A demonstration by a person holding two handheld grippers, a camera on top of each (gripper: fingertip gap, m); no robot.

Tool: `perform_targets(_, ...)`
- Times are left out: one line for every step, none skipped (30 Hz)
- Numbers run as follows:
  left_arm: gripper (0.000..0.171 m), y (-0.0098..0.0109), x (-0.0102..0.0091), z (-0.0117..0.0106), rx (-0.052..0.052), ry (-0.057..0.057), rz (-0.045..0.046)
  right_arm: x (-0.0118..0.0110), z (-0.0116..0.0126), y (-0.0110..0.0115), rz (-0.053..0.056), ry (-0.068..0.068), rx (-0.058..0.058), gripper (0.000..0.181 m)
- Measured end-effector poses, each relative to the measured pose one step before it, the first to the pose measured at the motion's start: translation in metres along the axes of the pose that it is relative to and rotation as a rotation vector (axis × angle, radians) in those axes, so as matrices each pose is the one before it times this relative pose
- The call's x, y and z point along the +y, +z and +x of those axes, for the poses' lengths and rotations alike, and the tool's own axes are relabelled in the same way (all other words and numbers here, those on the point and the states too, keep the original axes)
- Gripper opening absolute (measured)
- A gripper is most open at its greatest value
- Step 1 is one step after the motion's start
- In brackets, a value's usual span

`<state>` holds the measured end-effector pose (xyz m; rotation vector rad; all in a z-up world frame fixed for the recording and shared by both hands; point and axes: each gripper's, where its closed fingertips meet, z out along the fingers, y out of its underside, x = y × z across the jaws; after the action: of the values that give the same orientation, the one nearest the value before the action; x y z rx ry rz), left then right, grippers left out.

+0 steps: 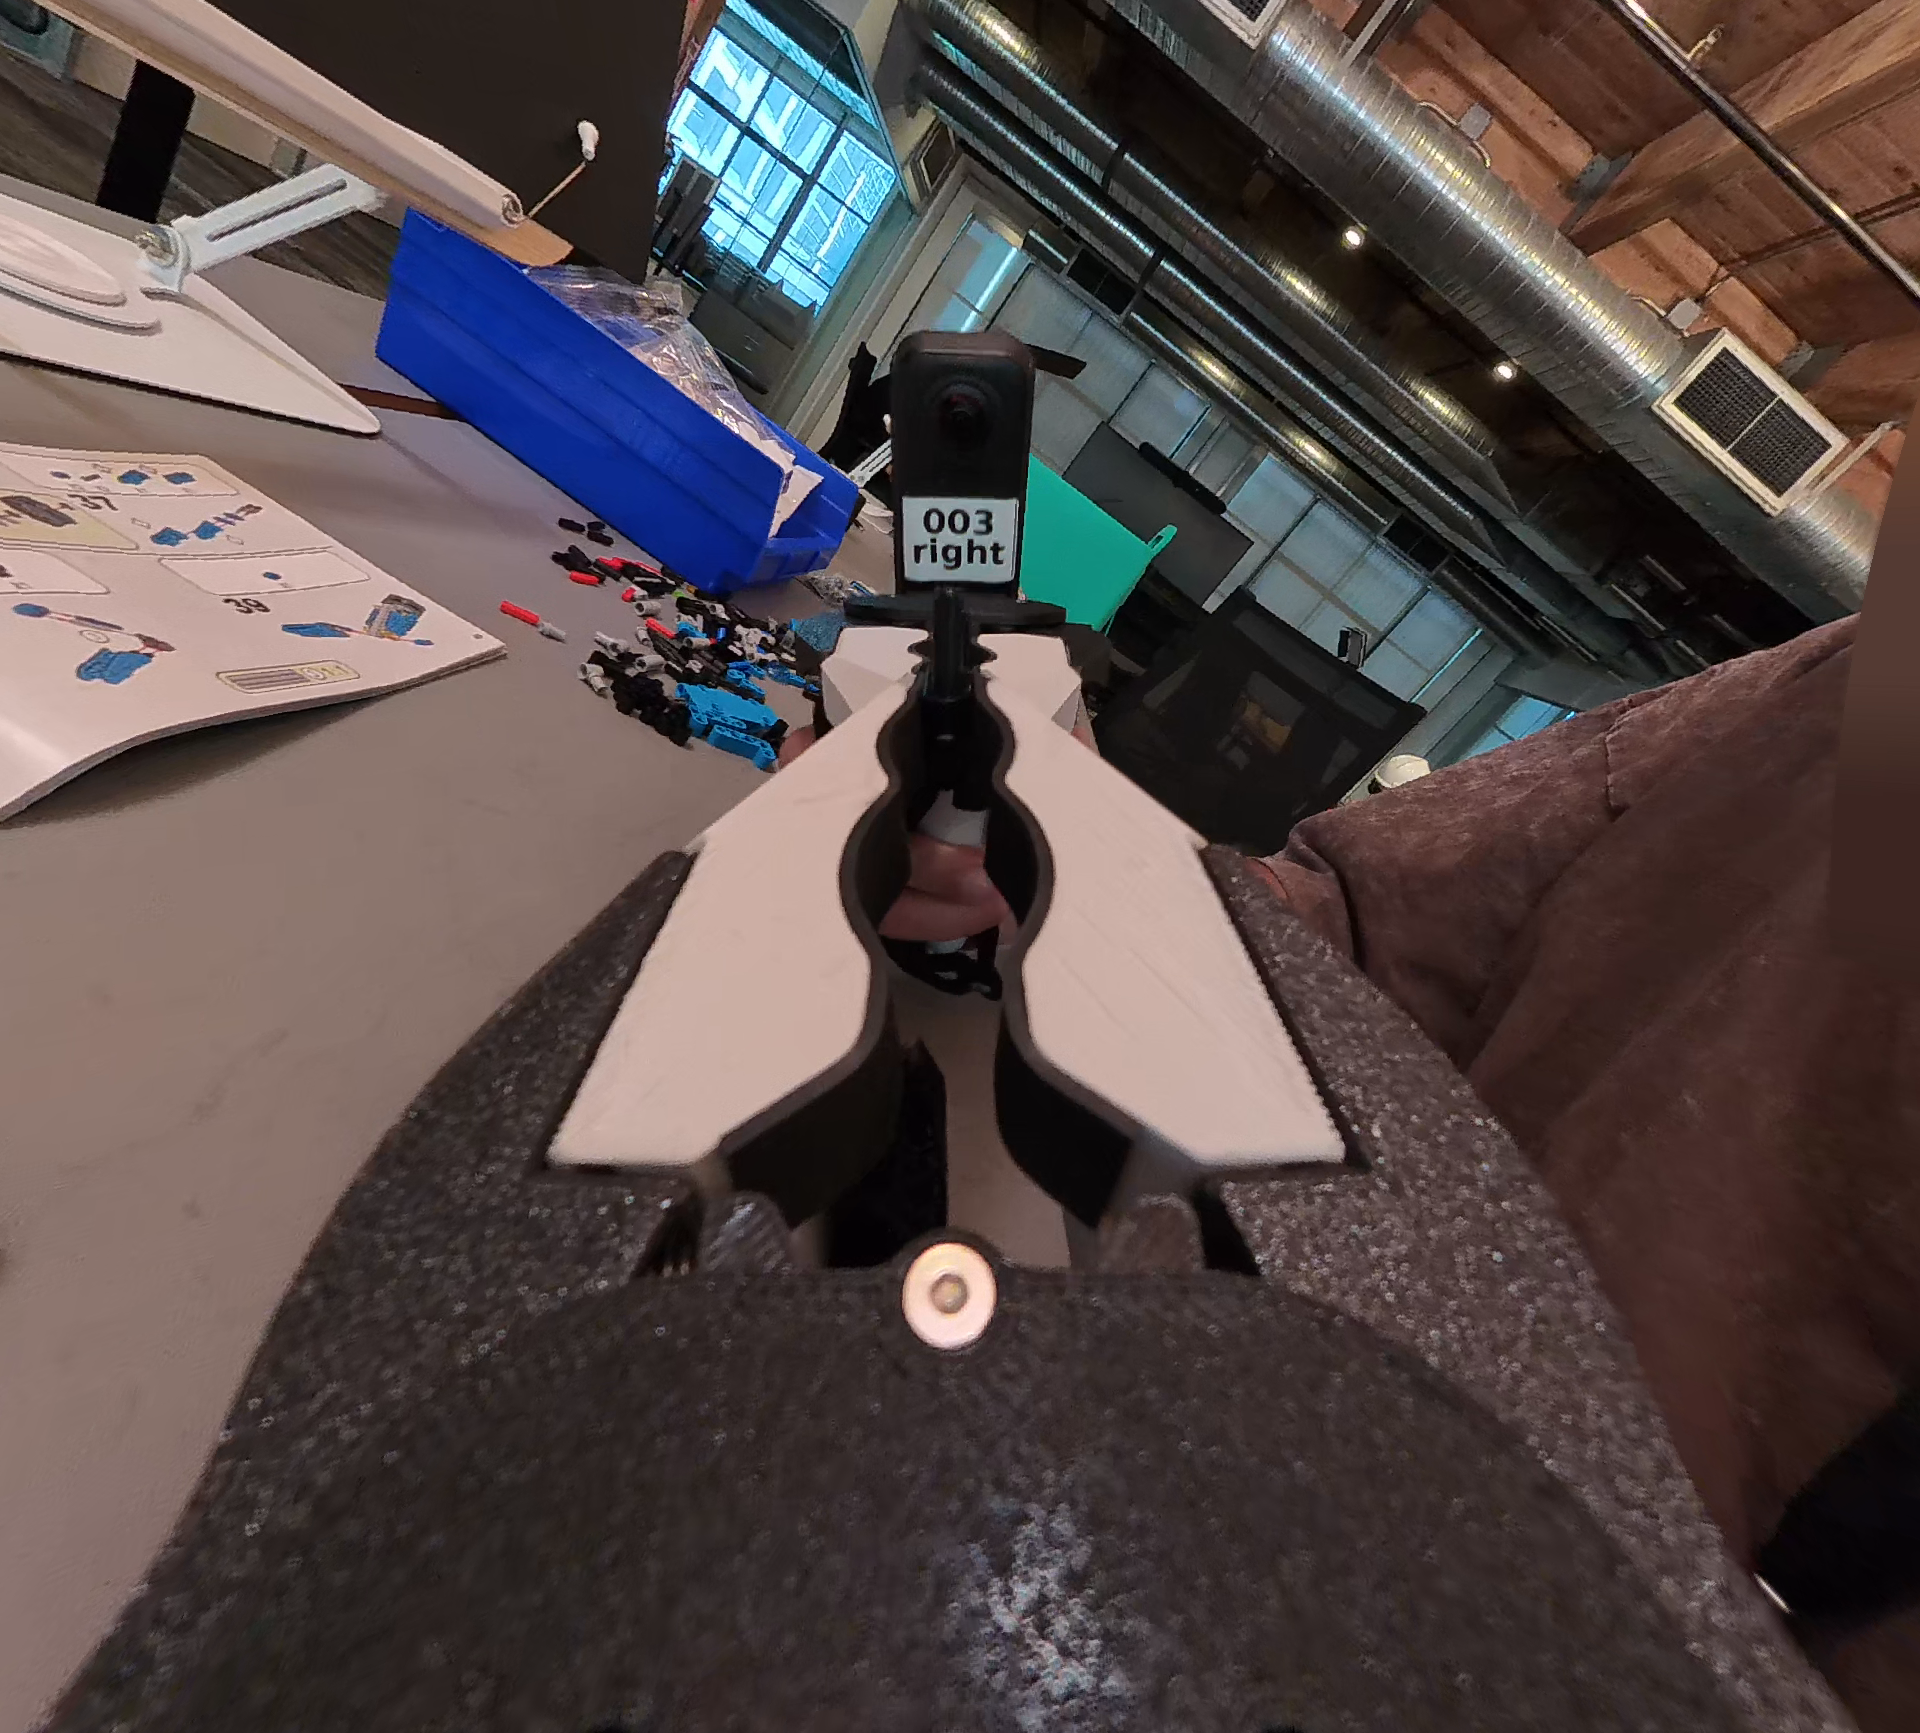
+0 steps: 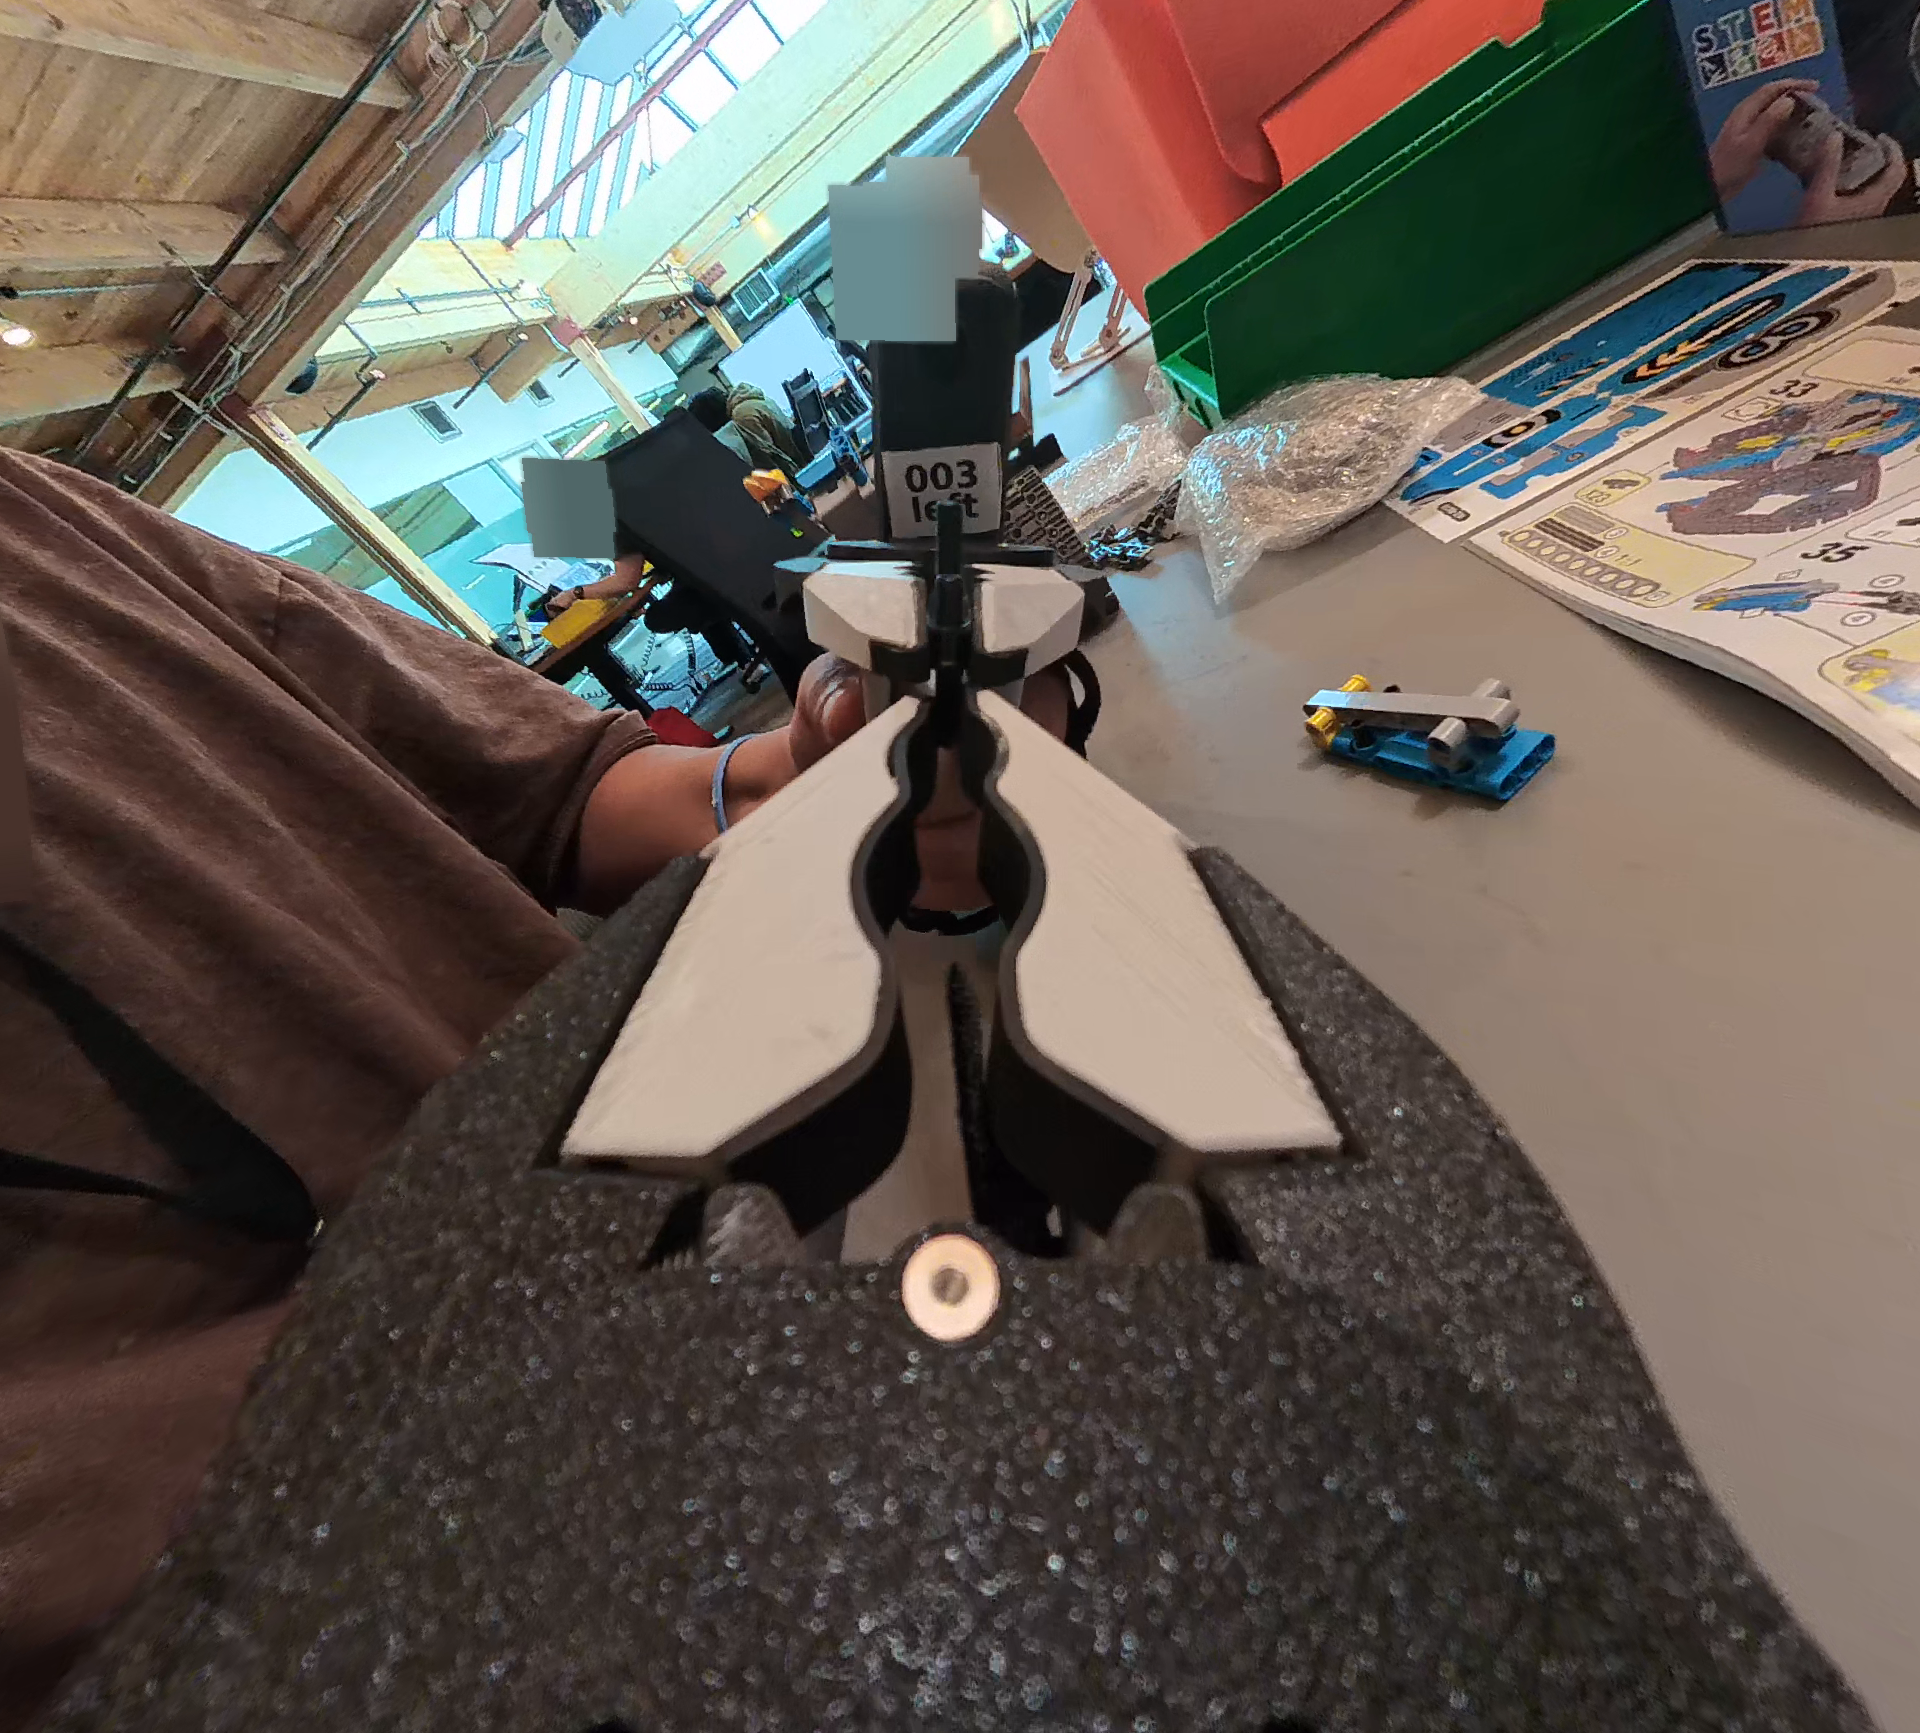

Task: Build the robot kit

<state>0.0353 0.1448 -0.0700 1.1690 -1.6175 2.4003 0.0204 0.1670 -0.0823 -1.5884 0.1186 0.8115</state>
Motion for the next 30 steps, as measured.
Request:
perform_targets(0.007, -0.00029, -0.00020, -0.00010, 0.0000, -0.0015, 0.00067, -0.00063, -0.00003, 0.00037, 0.0088, 0.0000, -0.0012, 0.000)
perform_targets(0.008, -0.00035, 0.00013, -0.00055, -0.0038, 0.0019, -0.00244, 0.00021, 0.00035, 0.00033, 0.0027, 0.0021, -0.0019, 0.001)
perform_targets(0.008, -0.00009, -0.00030, -0.00039, -0.0025, 0.0005, 0.00178, -0.00047, 0.00081, 0.00028, 0.0077, -0.0003, 0.0046, 0.000)
perform_targets(0.008, -0.00017, -0.00023, 0.00062, 0.0036, -0.0001, 0.00012, -0.00041, -0.00029, 0.00024, 0.0065, -0.0013, -0.0024, 0.001)
perform_targets(0.008, -0.00007, -0.00052, 0.00084, 0.0048, 0.0004, 0.00249, -0.00038, -0.00059, 0.00012, 0.0045, -0.0028, -0.0041, 0.001)
perform_targets(0.007, 0.00005, -0.00093, 0.00181, 0.0071, 0.0056, 0.00446, -0.00132, -0.00102, 0.00013, 0.0095, -0.0118, 0.0004, 0.001)
perform_targets(0.008, 0.00011, -0.00045, 0.00212, 0.0094, 0.0046, 0.00026, -0.00093, -0.00240, 0.00010, 0.0051, -0.0065, -0.0107, 0.001)
perform_targets(0.008, 0.00007, -0.00011, 0.00028, 0.0008, 0.0011, 0.00113, -0.00053, -0.00103, 0.00000, 0.0028, -0.0057, -0.0021, 0.000)
perform_targets(0.007, 0.00008, 0.00032, -0.00038, -0.0056, 0.0062, -0.00209, -0.00003, 0.00060, -0.00010, 0.0013, -0.0034, 0.0045, 0.000)
perform_targets(0.008, 0.00010, 0.00025, -0.00021, -0.0025, 0.0029, -0.00309, 0.00031, 0.00000, -0.00026, -0.0005, 0.0095, -0.0070, 0.000)
perform_targets(0.007, 0.00012, -0.00038, -0.00030, -0.0034, 0.0036, 0.00214, -0.00084, 0.00018, -0.00005, 0.0106, 0.0043, -0.0005, 0.000)
perform_targets(0.007, -0.00008, 0.00018, -0.00035, -0.0039, 0.0045, -0.00212, -0.00018, 0.00023, 0.00014, 0.0026, 0.0056, -0.0040, 0.000)
perform_targets(0.007, -0.00020, -0.00011, -0.00040, 0.0025, -0.0074, -0.00048, 0.00054, 0.00054, -0.00006, -0.0048, -0.0036, 0.0016, 0.000)
perform_targets(0.007, -0.00030, -0.00097, 0.00005, 0.0056, -0.0114, 0.00674, -0.00028, 0.00011, 0.00025, 0.0005, -0.0010, 0.0043, 0.000)
perform_targets(0.007, -0.00057, -0.00109, -0.00050, 0.0094, -0.0221, 0.00805, -0.00022, -0.00060, 0.00042, -0.0031, 0.0095, -0.0035, 0.001)
perform_targets(0.007, -0.00105, 0.00002, -0.00376, -0.0062, -0.0224, -0.00060, 0.00118, 0.00173, 0.00067, -0.0215, 0.0104, 0.0085, 0.002)
perform_targets(0.006, -0.00081, 0.00127, -0.00547, -0.0193, -0.0170, -0.00944, 0.00359, 0.00562, 0.00038, -0.0392, -0.0042, 0.0314, 0.003)
perform_targets(0.006, 0.00019, 0.00090, -0.00356, -0.0032, -0.0334, 0.00094, 0.00248, 0.00430, -0.00031, -0.0274, -0.0121, 0.0298, 0.004)
perform_targets(0.006, 0.00011, 0.00093, -0.00288, 0.0013, -0.0373, 0.00263, 0.00138, 0.00160, -0.00102, -0.0153, -0.0070, 0.0156, 0.005)
perform_targets(0.006, -0.00054, 0.00106, -0.00403, -0.0134, -0.0146, -0.00005, 0.00237, 0.00203, -0.00120, -0.0174, -0.0063, 0.0150, 0.009)
perform_targets(0.006, -0.00042, 0.00031, -0.00184, -0.0046, -0.0085, 0.00242, 0.00027, 0.00215, -0.00217, -0.0048, 0.0023, 0.0104, 0.012)
perform_targets(0.006, 0.00002, -0.00076, 0.00047, 0.0056, -0.0067, 0.00716, -0.00148, 0.00043, -0.00202, 0.0044, 0.0155, -0.0063, 0.010)
perform_targets(0.006, 0.00030, -0.00037, 0.00003, -0.0016, 0.0022, 0.00176, -0.00107, 0.00072, -0.00143, 0.0015, 0.0201, -0.0057, 0.009)
perform_targets(0.006, 0.00054, 0.00050, 0.00054, -0.0015, 0.0076, -0.00504, -0.00035, 0.00117, -0.00143, -0.0003, 0.0059, -0.0002, 0.006)
perform_targets(0.006, 0.00027, -0.00048, 0.00094, 0.0006, 0.0060, 0.00155, -0.00107, -0.00020, -0.00158, 0.0057, -0.0031, -0.0036, 0.004)
perform_targets(0.007, -0.00002, -0.00029, 0.00057, -0.0003, 0.0022, 0.00118, -0.00022, 0.00052, -0.00102, -0.0019, 0.0002, 0.0019, 0.004)
perform_targets(0.006, -0.00027, -0.00037, -0.00007, -0.0015, 0.0003, 0.00293, 0.00041, -0.00001, -0.00028, -0.0056, 0.0023, -0.0014, 0.008)
perform_targets(0.006, -0.00067, -0.00122, 0.00003, -0.0008, -0.0002, 0.00652, 0.00127, -0.00030, 0.00021, -0.0087, 0.0063, -0.0052, 0.011)
perform_targets(0.006, -0.00076, -0.00120, -0.00018, -0.0016, 0.0009, 0.00509, 0.00052, 0.00050, 0.00023, -0.0025, 0.0030, 0.0009, 0.012)
perform_targets(0.006, -0.00031, -0.00108, 0.00047, 0.0014, 0.0018, 0.00426, 0.00029, -0.00006, 0.00036, -0.0002, 0.0002, -0.0011, 0.012)
